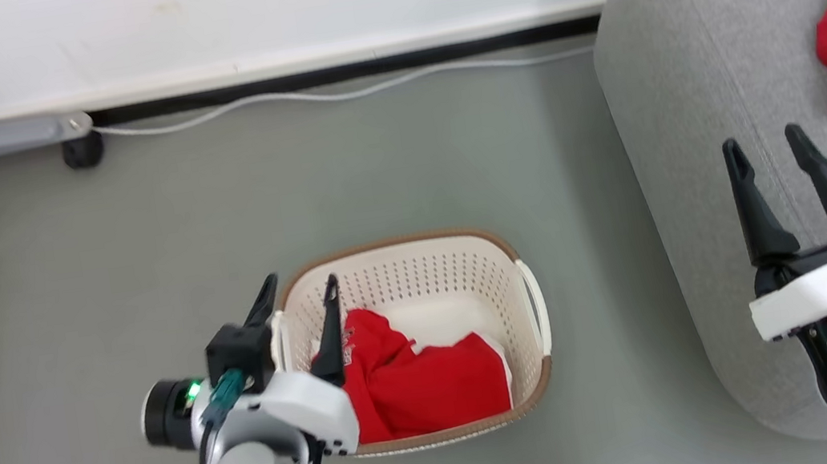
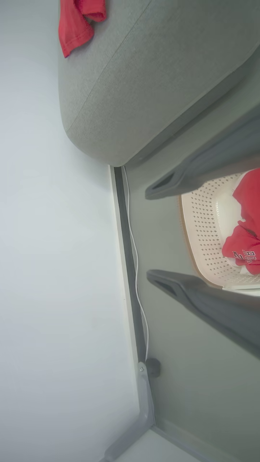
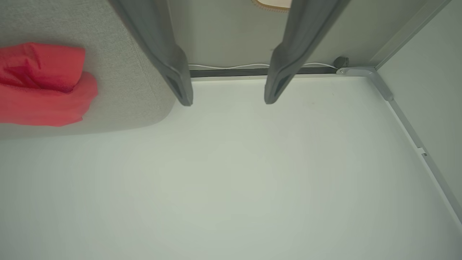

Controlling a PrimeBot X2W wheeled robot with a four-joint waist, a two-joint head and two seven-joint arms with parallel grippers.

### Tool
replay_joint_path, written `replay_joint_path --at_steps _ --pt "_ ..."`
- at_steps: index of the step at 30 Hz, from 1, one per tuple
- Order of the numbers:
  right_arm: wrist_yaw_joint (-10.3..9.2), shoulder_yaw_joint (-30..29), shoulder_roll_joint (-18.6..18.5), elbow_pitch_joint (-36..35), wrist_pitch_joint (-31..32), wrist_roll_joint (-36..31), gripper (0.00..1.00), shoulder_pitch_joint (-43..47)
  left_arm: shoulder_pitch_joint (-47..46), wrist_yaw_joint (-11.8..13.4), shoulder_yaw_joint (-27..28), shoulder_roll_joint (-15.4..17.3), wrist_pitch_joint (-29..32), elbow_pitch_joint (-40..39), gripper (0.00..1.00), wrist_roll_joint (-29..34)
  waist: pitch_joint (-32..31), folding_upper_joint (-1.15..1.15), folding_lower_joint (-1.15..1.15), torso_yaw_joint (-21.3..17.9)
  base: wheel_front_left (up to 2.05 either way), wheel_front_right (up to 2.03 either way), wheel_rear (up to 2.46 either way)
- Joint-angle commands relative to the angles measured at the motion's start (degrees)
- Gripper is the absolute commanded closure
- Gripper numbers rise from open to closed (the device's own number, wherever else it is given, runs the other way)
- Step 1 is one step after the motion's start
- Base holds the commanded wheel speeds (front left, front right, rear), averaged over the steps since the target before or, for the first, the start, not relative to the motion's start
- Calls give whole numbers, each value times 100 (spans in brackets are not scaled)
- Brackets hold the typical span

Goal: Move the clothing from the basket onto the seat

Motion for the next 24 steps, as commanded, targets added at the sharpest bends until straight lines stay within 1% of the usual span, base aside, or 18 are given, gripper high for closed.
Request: replay_joint_path --at_steps 1,7,15,24 --pt "23 74 -24 -63 -34 -86 0 141 214 -45 410 108 -59 -327 0 99 -352 0 0 167 0 0 0" --pt "23 40 23 -7 -34 -137 0 401 688 -133 888 105 -60 -661 0 269 -652 0 0 281 0 0 0" --pt "23 -13 104 48 -34 -212 0 726 1350 -165 1665 80 -60 -1174 0 488 -1020 0 0 396 0 0 0" --pt "23 -36 179 17 -34 -272 0 943 1948 -201 2274 18 -60 -1625 0 646 -1152 0 0 392 0 0 0"
